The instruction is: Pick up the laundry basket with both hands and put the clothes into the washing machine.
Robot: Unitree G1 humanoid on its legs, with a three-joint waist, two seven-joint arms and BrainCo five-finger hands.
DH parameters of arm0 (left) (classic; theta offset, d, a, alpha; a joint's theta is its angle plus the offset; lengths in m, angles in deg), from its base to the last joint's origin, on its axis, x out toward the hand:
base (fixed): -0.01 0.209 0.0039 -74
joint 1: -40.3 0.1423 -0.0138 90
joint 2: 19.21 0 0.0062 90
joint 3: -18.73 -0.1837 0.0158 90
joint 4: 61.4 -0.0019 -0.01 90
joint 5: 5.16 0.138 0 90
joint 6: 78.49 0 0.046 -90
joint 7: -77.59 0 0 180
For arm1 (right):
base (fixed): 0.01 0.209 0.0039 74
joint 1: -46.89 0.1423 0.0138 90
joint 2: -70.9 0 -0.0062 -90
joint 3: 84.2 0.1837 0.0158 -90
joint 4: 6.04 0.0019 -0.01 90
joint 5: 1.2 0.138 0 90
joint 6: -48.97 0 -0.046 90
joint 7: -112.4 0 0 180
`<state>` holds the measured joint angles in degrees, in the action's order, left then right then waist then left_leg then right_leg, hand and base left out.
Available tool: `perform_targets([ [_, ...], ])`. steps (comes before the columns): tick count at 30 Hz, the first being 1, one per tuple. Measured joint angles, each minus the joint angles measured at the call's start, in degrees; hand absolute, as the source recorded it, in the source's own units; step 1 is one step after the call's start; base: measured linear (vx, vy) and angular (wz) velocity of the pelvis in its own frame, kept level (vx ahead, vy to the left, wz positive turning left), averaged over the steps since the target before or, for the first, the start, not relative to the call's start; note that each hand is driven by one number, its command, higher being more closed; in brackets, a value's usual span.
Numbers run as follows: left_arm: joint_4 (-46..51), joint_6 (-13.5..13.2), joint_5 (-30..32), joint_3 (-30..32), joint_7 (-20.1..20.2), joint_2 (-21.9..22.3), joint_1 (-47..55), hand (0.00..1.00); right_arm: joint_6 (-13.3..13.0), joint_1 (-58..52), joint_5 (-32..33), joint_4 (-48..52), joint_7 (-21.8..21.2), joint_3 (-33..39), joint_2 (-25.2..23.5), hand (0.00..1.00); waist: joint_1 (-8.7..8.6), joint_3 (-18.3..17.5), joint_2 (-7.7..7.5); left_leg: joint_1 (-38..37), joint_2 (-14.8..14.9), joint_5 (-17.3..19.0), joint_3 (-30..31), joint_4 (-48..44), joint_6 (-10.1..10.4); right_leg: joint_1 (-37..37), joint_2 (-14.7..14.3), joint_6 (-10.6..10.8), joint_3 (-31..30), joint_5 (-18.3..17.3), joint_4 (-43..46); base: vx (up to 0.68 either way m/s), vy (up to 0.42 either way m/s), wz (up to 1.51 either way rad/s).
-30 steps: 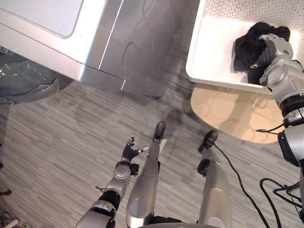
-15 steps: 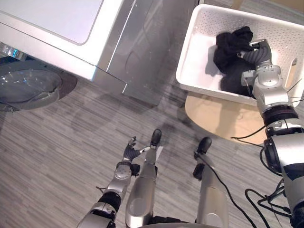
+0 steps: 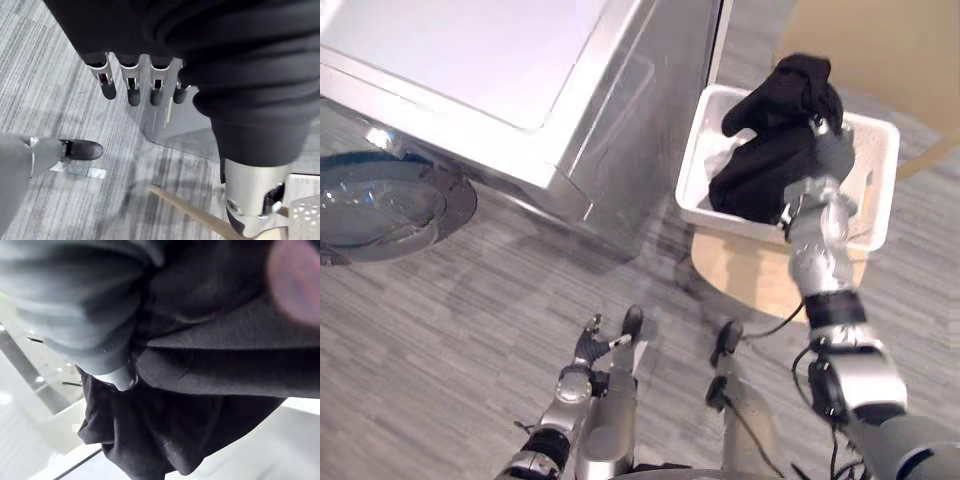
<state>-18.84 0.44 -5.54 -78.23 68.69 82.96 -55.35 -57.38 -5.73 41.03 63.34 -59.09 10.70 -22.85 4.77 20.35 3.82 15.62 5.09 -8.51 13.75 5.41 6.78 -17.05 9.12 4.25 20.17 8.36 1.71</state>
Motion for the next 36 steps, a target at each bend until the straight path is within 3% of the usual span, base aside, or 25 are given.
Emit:
perform_targets([
  [6, 5.2, 0.0, -0.1, 0.1, 0.0, 0.2, 9.8, 0.00, -1.6, -19.5, -3.4, 21.1, -1.5, -6.6, -7.6, 1.00, -0.90, -7.3, -2.36, -7.0, 0.0, 3.4, -4.3, -0.1, -0.8, 4.6, -0.1, 0.9, -3.8, -1.7, 0.0, 0.09, 0.022, -0.30],
  [9, 7.4, -0.1, 0.0, -0.2, 0.0, -0.1, 11.2, 0.00, -2.4, -22.2, -7.1, 25.6, -2.9, -10.9, -9.7, 1.00, -0.85, -8.2, -3.73, -8.4, 0.0, 5.2, -9.2, -1.9, -1.0, 4.3, -0.6, 0.6, -8.6, -0.2, -0.8, 0.01, 0.036, -0.77],
  [12, 11.7, -0.2, 0.0, -0.2, 0.1, -1.3, 11.5, 0.00, -2.4, -22.1, -9.1, 26.0, -4.0, -16.5, -11.6, 1.00, -0.68, -8.5, -4.68, -5.3, -0.6, 8.3, -13.9, -7.9, -1.1, 1.6, -0.6, 0.6, -12.6, 2.1, -1.8, -0.05, 0.045, -0.80],
  [13, 14.2, -0.4, 0.1, -0.1, 0.1, -1.8, 10.7, 0.00, -2.2, -22.8, -9.7, 25.9, -4.0, -18.1, -11.8, 1.00, -1.37, -8.2, -5.30, -0.5, -2.1, 9.9, -17.1, -16.7, -2.9, 0.8, 0.5, 4.5, -13.7, 4.4, -2.5, -0.09, 0.092, -0.53],
  [14, 15.6, -0.7, 0.1, 0.2, 0.1, -1.3, 10.6, 0.00, -2.1, -23.1, -9.8, 25.9, -4.0, -18.5, -11.2, 1.00, -0.80, -8.1, -3.97, 0.7, -0.3, 10.8, -18.5, -18.2, -5.4, 1.1, -0.3, 7.0, -13.9, 4.0, -2.3, -0.15, 0.067, -0.60],
  [15, 16.7, -1.5, 0.1, 0.7, -0.1, -0.9, 10.5, 0.00, -2.0, -23.2, -10.8, 25.8, -4.0, -19.0, -11.0, 1.00, -0.73, -7.4, -2.08, -0.2, 1.9, 13.0, -18.5, -18.8, -4.5, -2.1, -0.8, 0.5, -12.9, -4.7, 12.9, -0.12, -0.015, -0.24],
  [16, 17.3, -1.7, 0.1, 0.9, -0.1, -1.4, 10.5, 0.00, -2.0, -24.6, -11.7, 25.7, -3.9, -19.4, -11.3, 1.00, -0.89, -7.5, -2.45, -1.0, 2.0, 12.6, -17.9, -19.5, -4.5, -3.0, 0.4, -1.0, -12.5, -13.6, 28.3, -0.10, -0.064, 0.04],
  [18, 18.8, -1.6, 0.0, 2.1, -0.6, -1.6, 12.0, 0.00, -1.5, -25.5, -14.5, 25.0, -3.8, -20.0, -11.3, 1.00, -0.49, -7.9, -3.50, -1.9, 1.7, 12.4, -16.7, -19.8, -4.1, 0.8, 1.4, 2.1, -12.8, -18.6, 36.0, -0.05, -0.113, 0.37],
  [19, 20.4, -1.6, 0.0, 2.6, -1.3, -1.6, 13.1, 0.00, -1.2, -25.4, -16.1, 25.0, -3.8, -21.0, -11.2, 1.00, -0.39, -8.2, -3.93, -1.7, 1.6, 12.1, -15.8, -20.1, -3.7, 3.4, 1.1, 2.5, -13.0, -20.2, 35.6, -0.11, -0.214, 0.39],
  [20, 23.8, -1.7, 0.0, 2.7, -1.6, -1.7, 14.6, 0.00, -1.2, -25.0, -18.8, 25.0, -3.8, -22.0, -11.1, 1.00, 0.69, -8.7, -4.73, -0.5, 1.3, 10.8, -14.8, -19.8, -2.7, 6.4, -0.2, 2.6, -13.3, -23.1, 29.9, -0.13, -0.228, 0.35],
  [22, 27.4, -2.0, 0.0, 2.2, -1.7, -0.6, 15.0, 0.00, -1.1, -23.8, -20.8, 25.0, -3.7, -22.9, -9.6, 1.00, 2.14, -8.9, -4.12, 1.9, 1.4, 6.1, -13.4, -15.3, -2.2, 8.8, -2.3, 0.7, -11.4, -24.5, 19.0, -0.19, -0.164, 0.41],
  [23, 27.7, -2.2, 0.0, 1.3, -1.7, 1.1, 14.6, 0.00, -1.1, -22.8, -20.9, 24.4, -3.7, -22.8, -8.0, 1.00, 2.23, -8.2, -1.94, 2.9, 2.9, 2.8, -11.5, -12.6, -1.6, 8.9, -4.4, -1.8, -9.5, -22.5, 15.9, -0.29, -0.155, 0.56],
  [24, 28.2, -2.1, 0.0, 0.4, -1.7, 1.6, 14.4, 0.00, -0.9, -22.4, -21.1, 23.3, -3.4, -22.7, -7.2, 1.00, 2.12, -8.1, -1.07, 3.3, 3.7, 0.4, -10.5, -10.6, -0.9, 8.5, -5.5, -2.7, -8.6, -21.9, 15.5, -0.32, -0.178, 0.68],
  [25, 31.2, -2.0, 0.0, -1.8, -1.4, 1.6, 14.7, 0.00, -0.1, -21.8, -23.1, 21.0, -2.9, -22.4, -5.8, 1.00, 2.10, -8.1, -0.57, 3.2, 4.7, -5.0, -9.6, -6.3, 0.3, 7.6, -6.7, -3.6, -6.6, -21.4, 15.9, -0.29, -0.142, 0.61],
  [26, 32.6, -2.0, 0.0, -2.5, -1.3, 1.6, 14.9, 0.00, 0.3, -21.8, -23.6, 20.8, -2.7, -22.2, -5.3, 1.00, 2.08, -8.1, -0.54, 3.1, 4.7, -8.1, -9.4, -4.2, 0.5, 7.4, -6.6, -4.4, -5.6, -21.3, 15.9, -0.29, -0.123, 0.82],
  [27, 34.6, -2.1, 0.1, -3.3, -1.1, 1.6, 14.5, 0.00, 0.8, -21.8, -24.5, 20.7, -2.5, -21.6, -4.6, 1.00, 1.91, -8.0, -0.60, 3.0, 4.2, -14.0, -9.2, 0.0, 1.8, 7.0, -5.8, -6.4, -2.8, -20.9, 15.4, -0.32, -0.089, 0.82],
  [29, 37.8, -2.2, 0.5, -3.9, -1.1, 1.2, 14.0, 0.00, 1.4, -21.6, -25.4, 20.1, -2.6, -20.2, -4.4, 1.00, 1.38, -8.0, -1.37, 3.8, 1.9, -9.4, -12.3, -5.4, 0.1, 6.4, -3.4, -7.2, -0.4, -19.9, 15.0, -0.27, -0.061, 0.84],
  [30, 40.0, -3.0, 1.2, -3.8, -1.1, 0.7, 14.1, 0.00, 1.4, -21.6, -25.4, 20.1, -2.6, -20.1, -4.3, 1.00, 0.26, -7.8, -1.79, 3.6, -0.7, -2.0, -15.1, -13.3, -3.9, 6.4, -0.6, -6.5, 0.6, -18.6, 14.5, -0.19, 0.008, 0.66],
  [31, 41.5, -3.8, 1.3, -3.7, -1.2, 0.3, 14.4, 0.00, 1.4, -21.6, -25.4, 20.1, -2.6, -20.3, -4.0, 1.00, 0.07, -7.9, -1.60, 1.9, -0.8, 2.6, -16.5, -16.8, -3.3, 6.5, 0.4, -6.3, 0.6, -17.2, 13.4, -0.19, 0.048, 0.51],
  [33, 43.0, -5.1, 1.3, -3.9, -1.4, 0.2, 14.3, 0.00, 1.4, -21.7, -25.4, 20.1, -2.8, -20.6, -3.9, 1.00, -0.54, -8.3, -0.93, -2.8, 0.0, 7.1, -17.4, -16.3, -3.0, 7.5, 0.8, -5.2, 1.1, -14.7, 10.3, -0.13, 0.130, 0.21],
  [35, 43.1, -5.5, 2.7, -5.4, -1.4, 0.3, 13.2, 0.00, 1.4, -21.6, -25.3, 20.2, -3.4, -20.0, -3.8, 1.00, -1.28, -9.4, 0.73, -7.5, 1.0, 7.6, -16.6, -8.6, -2.7, 7.9, -0.1, -3.9, 2.0, -13.1, 8.4, -0.09, 0.174, 0.28],
  [36, 42.9, -5.5, 3.8, -7.1, -1.4, -0.3, 11.1, 0.00, 1.5, -21.7, -24.9, 20.2, -3.5, -19.2, -4.5, 1.00, -1.13, -9.9, 0.82, -8.6, 0.8, 7.3, -16.6, -4.2, -2.3, 7.8, -0.2, -3.0, 2.7, -11.7, 7.3, -0.10, 0.192, 0.20],
])
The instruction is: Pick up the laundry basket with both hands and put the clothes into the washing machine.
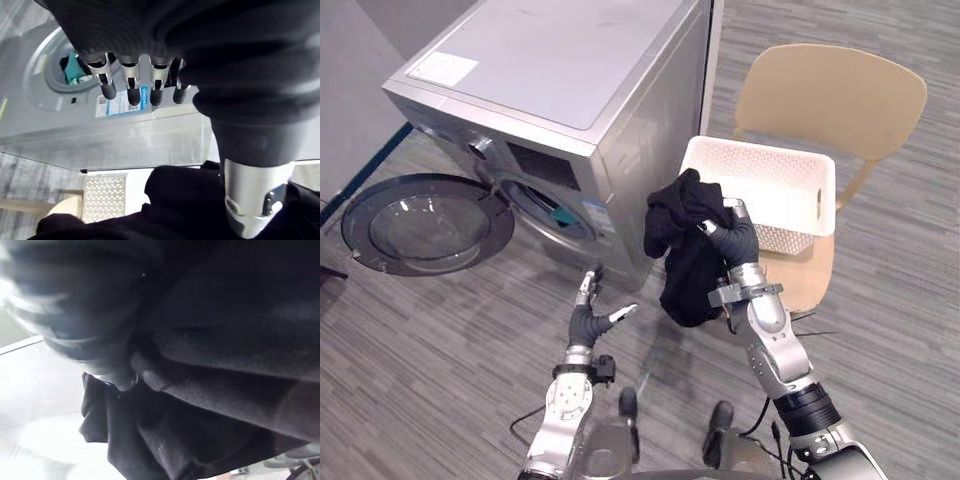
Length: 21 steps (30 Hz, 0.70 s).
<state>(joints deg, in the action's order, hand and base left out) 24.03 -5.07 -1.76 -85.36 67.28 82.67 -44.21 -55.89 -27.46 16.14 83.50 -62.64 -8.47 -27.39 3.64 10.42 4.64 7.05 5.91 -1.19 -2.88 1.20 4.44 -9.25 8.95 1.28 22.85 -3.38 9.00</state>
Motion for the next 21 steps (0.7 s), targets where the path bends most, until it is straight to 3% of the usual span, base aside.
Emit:
perform_targets([
  [4, 0.0, 0.2, 2.3, -3.8, -0.2, -1.9, -3.7, 0.00, 0.4, -0.1, 2.3, 0.0, -1.0, -0.6, -3.5, 1.00, 0.20, -1.4, -2.47, -1.8, -2.9, -1.7, 0.2, 2.3, -1.6, 3.2, 1.5, 2.4, 0.3, 3.6, -4.4, -0.04, 0.190, 0.17],
  [8, -0.1, 1.1, 6.0, -6.2, -1.1, -1.9, -7.4, 0.00, 0.4, 0.0, 6.0, 0.8, -2.8, -4.4, -5.3, 1.00, 0.22, -3.6, -3.28, -2.7, -4.3, -1.9, 0.1, 2.9, -1.9, 4.2, 2.5, 3.1, 0.0, 4.7, -5.9, 0.03, 0.090, 0.02],
  [13, -3.1, 2.7, 8.8, -10.6, -2.5, -1.7, -13.5, 0.00, 0.6, 0.1, 12.3, 1.5, -4.3, -7.6, -5.7, 1.00, -0.08, -4.6, -3.69, -3.7, -3.9, -2.0, -0.2, 3.0, -2.0, 6.3, 1.3, 2.7, -0.7, 6.5, -9.3, 0.01, 0.001, -0.07],
  [14, -3.3, 2.7, 8.8, -10.7, -2.5, -1.7, -13.7, 1.00, 0.6, 0.1, 13.1, 1.5, -4.4, -7.8, -5.6, 1.00, -0.21, -4.6, -3.69, -3.7, -3.7, -2.0, -0.2, 3.0, -2.0, 6.3, 1.1, 2.7, -0.8, 6.6, -9.4, -0.01, -0.019, -0.09],
  [18, -9.0, 2.6, 10.0, -13.3, -4.3, -1.7, -14.7, 1.00, 0.8, 0.1, 17.1, 1.5, -4.8, -12.9, -5.5, 1.00, -1.38, -6.1, -3.86, -3.8, -2.8, -2.0, -0.4, 3.0, -2.0, 6.5, -0.1, 2.3, -1.3, 6.8, -10.0, 0.01, -0.027, -0.08],
  [21, -9.6, 2.4, 10.2, -15.5, -4.8, -1.6, -14.8, 1.00, 1.4, 0.0, 18.4, 1.5, -5.5, -16.0, -5.5, 1.00, -1.29, -6.4, -3.91, -4.5, -1.9, -2.1, -0.4, 3.0, -1.8, 7.6, -1.2, 1.7, -1.4, 7.3, -11.2, 0.01, -0.045, -0.04],
])
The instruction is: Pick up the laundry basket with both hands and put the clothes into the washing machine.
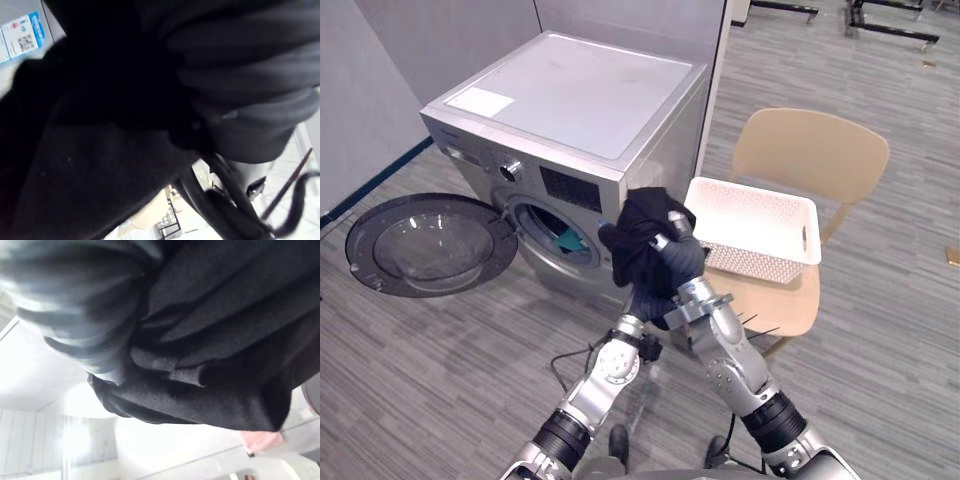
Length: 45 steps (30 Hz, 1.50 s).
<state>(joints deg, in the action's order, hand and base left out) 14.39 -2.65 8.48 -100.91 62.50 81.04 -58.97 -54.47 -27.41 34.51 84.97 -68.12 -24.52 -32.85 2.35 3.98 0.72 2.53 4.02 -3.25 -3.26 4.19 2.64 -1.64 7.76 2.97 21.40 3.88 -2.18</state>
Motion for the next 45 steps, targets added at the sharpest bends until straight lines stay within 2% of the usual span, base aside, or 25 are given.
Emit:
perform_targets([
  [6, 0.1, 0.1, -0.3, -1.6, 1.3, -0.1, 0.0, 1.00, 0.0, -2.2, 0.5, 0.0, -1.1, 0.3, 0.4, 1.00, 0.10, -0.4, 0.10, -0.1, 1.3, 0.2, 0.6, 0.0, 0.9, 0.3, -1.4, -0.1, -0.1, -0.1, -0.1, -0.01, -0.016, 0.00],
  [9, 0.1, 0.9, -0.4, -1.4, 3.3, -0.1, 0.0, 1.00, 0.2, -4.5, -1.1, 0.0, -1.1, 2.1, 0.6, 1.00, 0.05, -0.8, 0.15, 0.3, 1.7, 0.1, 0.6, 0.2, 1.2, 0.3, -1.7, -0.1, -0.1, -0.1, -0.1, 0.00, 0.000, 0.00],
  [13, 0.1, 1.0, -2.5, -1.1, 3.5, 0.0, 0.0, 1.00, 0.3, -5.3, -1.5, 0.0, -1.1, 4.3, 0.9, 1.00, -0.01, -0.9, 0.17, -0.2, 2.2, -0.5, 0.7, 0.9, 1.4, 0.3, -2.2, -0.2, -0.2, -0.2, -0.1, 0.00, 0.000, 0.00],
  [14, 0.1, 1.0, -3.0, -1.0, 3.5, 0.0, 0.0, 1.00, 0.2, -5.7, -2.2, 0.0, -1.1, 4.8, 0.9, 0.00, 0.01, -0.9, 0.17, -0.2, 2.2, -0.5, 0.7, 0.9, 1.4, 0.3, -2.3, -0.3, -0.2, -0.3, 0.0, 0.04, -0.011, 0.00],
  [21, 0.1, 1.0, -6.5, 4.7, 2.5, 1.2, 1.4, 1.00, 0.2, -8.0, -7.2, -1.4, -0.8, 8.0, 1.4, 0.00, 0.02, -1.2, 0.07, -0.6, 2.0, -0.5, 0.8, 0.9, 1.4, 0.3, -2.2, -0.1, -0.8, -0.6, 0.2, 0.02, 0.002, 0.01],
  [30, 2.1, 1.0, -8.8, 13.5, 0.5, 1.6, 4.4, 1.00, 0.3, -10.9, -17.8, -2.3, 2.0, 16.1, 1.9, 0.00, -0.10, -1.5, 0.01, -1.2, 1.8, -0.5, 0.6, 1.1, 1.4, -0.2, -1.9, 0.0, -1.1, -2.2, 2.3, 0.02, 0.005, 0.00],
  [38, 3.0, 1.0, -10.8, 21.3, -0.2, 2.1, 8.7, 1.00, 0.2, -12.5, -27.5, -1.7, 4.1, 22.6, 5.2, 0.00, -0.14, -1.6, 0.04, -1.2, 1.8, -0.5, 0.2, 1.2, 1.4, -0.2, -2.0, 0.0, -1.2, -2.2, 2.2, 0.00, 0.001, -0.01],
  [45, 2.1, 1.0, -10.7, 24.8, 0.7, 0.9, 15.3, 1.00, 0.3, -21.6, -36.9, -4.3, 3.8, 27.1, 8.8, 0.00, -0.19, -1.6, 0.01, -0.8, 1.9, -0.4, 0.3, 1.1, 1.4, -0.5, -2.1, 0.0, -1.2, -2.2, 2.2, 0.00, 0.000, 0.00],
])
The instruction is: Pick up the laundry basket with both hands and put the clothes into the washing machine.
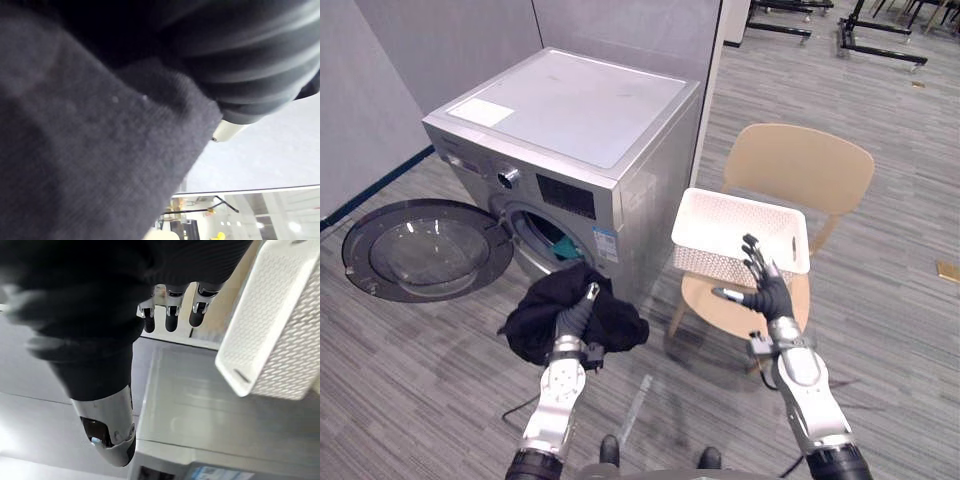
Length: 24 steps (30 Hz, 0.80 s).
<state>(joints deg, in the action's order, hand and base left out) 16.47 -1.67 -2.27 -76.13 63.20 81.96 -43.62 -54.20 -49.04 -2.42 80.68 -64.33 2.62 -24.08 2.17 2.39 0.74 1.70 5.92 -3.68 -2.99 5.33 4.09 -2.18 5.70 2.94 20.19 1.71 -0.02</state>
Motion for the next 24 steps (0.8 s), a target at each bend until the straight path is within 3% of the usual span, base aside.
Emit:
perform_targets([
  [8, -9.9, 0.2, -1.4, 3.5, 2.0, -0.3, 4.7, 1.00, 1.4, -1.1, -1.6, -22.5, -0.8, 2.7, -1.8, 0.00, 0.22, -0.1, 0.04, 0.6, -0.2, -0.2, 2.3, 0.0, 0.3, 1.2, 0.0, 0.0, 2.3, 0.0, -1.2, 0.00, 0.002, 0.14],
  [12, -12.3, 0.4, -3.5, 4.4, 3.2, 0.3, 4.8, 1.00, 2.9, 0.9, -1.7, -36.1, 0.4, 3.4, -2.3, 0.00, 0.54, 0.5, 0.32, 7.4, -1.5, -1.4, 8.3, -2.0, 0.5, -0.1, 1.6, -0.1, 10.8, -2.6, 1.0, -0.04, 0.010, 1.08],
  [15, -12.7, 0.9, -4.7, 5.4, 3.1, 0.9, 5.1, 1.00, 4.3, 2.0, -1.8, -39.2, 2.4, 4.5, -3.2, 0.00, 0.31, 1.6, -0.02, 10.4, -0.7, 3.1, -5.5, -3.7, -7.2, 0.2, 5.0, 0.8, 18.3, -4.3, 4.1, 0.04, 0.045, 1.29],
  [16, -12.7, 1.0, -4.8, 5.4, 3.1, 1.4, 5.1, 1.00, 4.5, 2.5, -2.0, -39.4, 2.9, 4.5, -3.2, 0.00, 0.22, 1.7, -0.08, 10.4, -0.4, 3.5, -9.8, -4.2, -8.2, 0.1, 6.4, 1.1, 19.8, -4.5, 5.0, 0.19, 0.124, 1.23],
  [17, -12.8, 1.0, -5.0, 5.2, 3.1, 2.0, 5.1, 1.00, 4.7, 4.2, -2.3, -41.0, 3.2, 4.5, -3.0, 0.00, 0.29, 2.1, 0.75, 11.1, 1.0, 1.2, -16.7, -6.0, -8.2, 0.6, 7.7, 2.1, 22.4, -5.1, 6.7, 0.23, 0.163, 1.18],
  [18, -13.2, 1.1, -5.0, 4.8, 3.2, 2.0, 5.0, 1.00, 4.8, 5.4, -2.3, -42.1, 3.3, 4.4, -2.5, 0.00, 0.19, 2.5, 1.35, 11.1, 1.2, -1.2, -17.5, -7.5, -4.5, 2.1, 8.5, 3.1, 23.8, -5.9, 7.7, 0.23, 0.174, 1.09],
  [20, -13.5, 1.2, -5.0, 4.9, 3.1, 1.1, 5.1, 1.00, 4.8, 6.8, -2.3, -42.6, 4.0, 4.4, -3.7, 0.00, 0.27, 3.5, -0.20, 10.9, -1.2, -0.5, -15.3, -7.9, -4.7, 4.2, 10.3, 3.3, 23.6, -6.0, 7.3, 0.17, 0.129, 0.87],
  [22, -13.6, 1.4, -5.0, 4.9, 3.1, 0.4, 4.6, 1.00, 4.9, 8.4, -2.3, -43.3, 4.0, 4.4, -5.1, 0.00, 0.73, 4.9, -2.25, 11.5, -3.3, 3.5, -14.2, -12.5, -5.5, 6.4, 13.1, 5.4, 23.7, -6.8, 8.8, 0.17, 0.145, 0.59],
  [23, -14.1, 1.5, -5.0, 4.5, 3.2, 0.7, 5.3, 1.00, 4.9, 8.6, -2.3, -43.5, 4.0, 4.4, -5.3, 0.00, 1.68, 5.2, -2.43, 11.7, -3.9, 7.3, -14.1, -16.6, -5.9, 6.1, 16.2, 6.4, 23.2, -7.5, 14.2, 0.16, 0.178, 0.17],
  [24, -14.7, 1.5, -5.0, 4.1, 3.3, 1.0, 5.7, 1.00, 4.9, 8.5, -2.3, -43.5, 4.0, 4.4, -5.2, 0.00, 1.80, 5.3, -2.13, 11.7, -4.0, 9.4, -13.4, -18.6, -6.2, 4.8, 18.7, 5.7, 21.9, -8.0, 20.1, 0.17, 0.224, 0.19],
])
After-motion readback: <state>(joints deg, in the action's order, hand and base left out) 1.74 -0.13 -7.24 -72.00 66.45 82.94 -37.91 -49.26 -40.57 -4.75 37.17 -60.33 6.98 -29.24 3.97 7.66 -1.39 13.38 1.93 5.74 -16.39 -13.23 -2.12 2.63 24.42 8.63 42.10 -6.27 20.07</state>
